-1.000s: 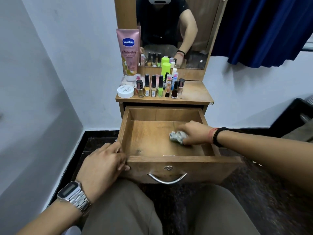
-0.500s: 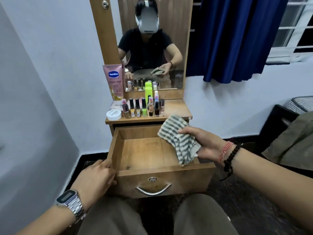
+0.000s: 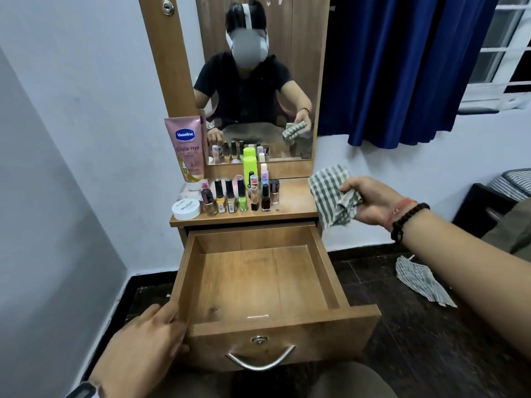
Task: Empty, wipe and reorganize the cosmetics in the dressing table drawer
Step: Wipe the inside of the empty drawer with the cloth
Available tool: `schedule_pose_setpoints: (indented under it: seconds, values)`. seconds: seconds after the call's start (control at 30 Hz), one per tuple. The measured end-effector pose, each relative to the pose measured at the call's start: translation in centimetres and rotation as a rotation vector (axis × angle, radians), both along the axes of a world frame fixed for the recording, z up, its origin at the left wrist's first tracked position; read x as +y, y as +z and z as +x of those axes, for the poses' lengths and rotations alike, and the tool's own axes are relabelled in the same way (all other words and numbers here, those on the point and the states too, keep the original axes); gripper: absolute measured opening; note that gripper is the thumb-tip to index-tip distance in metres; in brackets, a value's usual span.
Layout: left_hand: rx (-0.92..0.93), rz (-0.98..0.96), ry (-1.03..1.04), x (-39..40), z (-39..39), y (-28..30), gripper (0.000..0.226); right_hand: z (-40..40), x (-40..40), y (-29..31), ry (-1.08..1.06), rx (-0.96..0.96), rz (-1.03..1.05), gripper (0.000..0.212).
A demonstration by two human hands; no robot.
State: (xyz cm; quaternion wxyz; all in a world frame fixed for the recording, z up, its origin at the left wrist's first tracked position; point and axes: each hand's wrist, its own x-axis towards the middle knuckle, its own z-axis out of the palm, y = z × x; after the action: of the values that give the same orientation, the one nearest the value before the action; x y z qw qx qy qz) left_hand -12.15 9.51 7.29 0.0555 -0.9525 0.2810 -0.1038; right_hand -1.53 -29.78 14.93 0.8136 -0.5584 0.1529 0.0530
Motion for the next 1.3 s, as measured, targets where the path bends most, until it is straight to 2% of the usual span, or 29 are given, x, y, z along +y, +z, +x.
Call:
schedule_pose_setpoints:
  seconds: [0.1,0.13,0.23,0.3,0.37,0.43,0.47,0.53,0.6,0.67,0.77,0.83,1.07,1.3]
  values:
    - [0.000,-0.038,0.010,-0.1,0.4,-0.1,0.054,4.7,-0.6,0.5,-0.040,-0.085,0.012,0.030]
    - [-0.005,-0.058,0.013,0.0,0.6,-0.1,0.054,6.2,-0.6,0.1,-0.053,-0.078,-0.050,0.031]
    - [-0.025,-0.087,0.009,0.3,0.9,-0.7,0.051,9.5,-0.7,-2.2,-0.069,0.067,-0.545,0.030]
    - [-0.066,-0.124,-0.015,0.5,1.1,-0.9,0.040,11.3,-1.0,-3.7,-0.077,0.083,-0.781,0.031]
    - [-0.114,-0.146,-0.020,0.6,1.2,-0.8,0.027,12.2,-0.9,-4.3,-0.086,0.045,-0.771,0.034]
    - [-0.135,-0.124,-0.024,0.5,1.2,-0.8,0.029,12.7,-0.5,-4.4,-0.069,0.015,-0.762,0.037]
    - [-0.130,-0.112,-0.025,0.5,1.1,-0.7,0.035,12.7,-0.3,-4.5,-0.065,0.013,-0.836,0.040]
    - [-0.105,-0.101,-0.014,0.3,1.1,-0.6,0.046,12.6,0.0,-4.5,-0.119,0.008,-1.147,0.051]
    - [-0.087,-0.102,-0.009,0.2,1.0,-0.5,0.049,12.1,0.8,-4.6,-0.217,-0.097,-1.478,0.055]
    - [-0.081,-0.107,-0.013,0.1,0.9,-0.4,0.048,12.1,1.7,-5.0,-0.186,-0.232,-1.643,0.054]
    - [-0.083,-0.101,-0.005,-0.1,0.7,-0.2,0.048,12.6,2.7,-6.4,0.159,-0.152,-1.666,0.054]
    - [-0.073,-0.107,0.013,-0.2,0.6,-0.1,0.051,13.3,2.4,-6.8,0.262,-0.062,-1.661,0.055]
    - [-0.080,-0.091,0.012,-0.1,0.7,-0.3,0.050,15.3,2.0,-6.5,0.285,-0.005,-1.684,0.056]
    - [-0.079,-0.060,0.015,0.3,0.9,-1.0,0.052,14.7,1.6,-6.4,0.285,-0.075,-1.664,0.057]
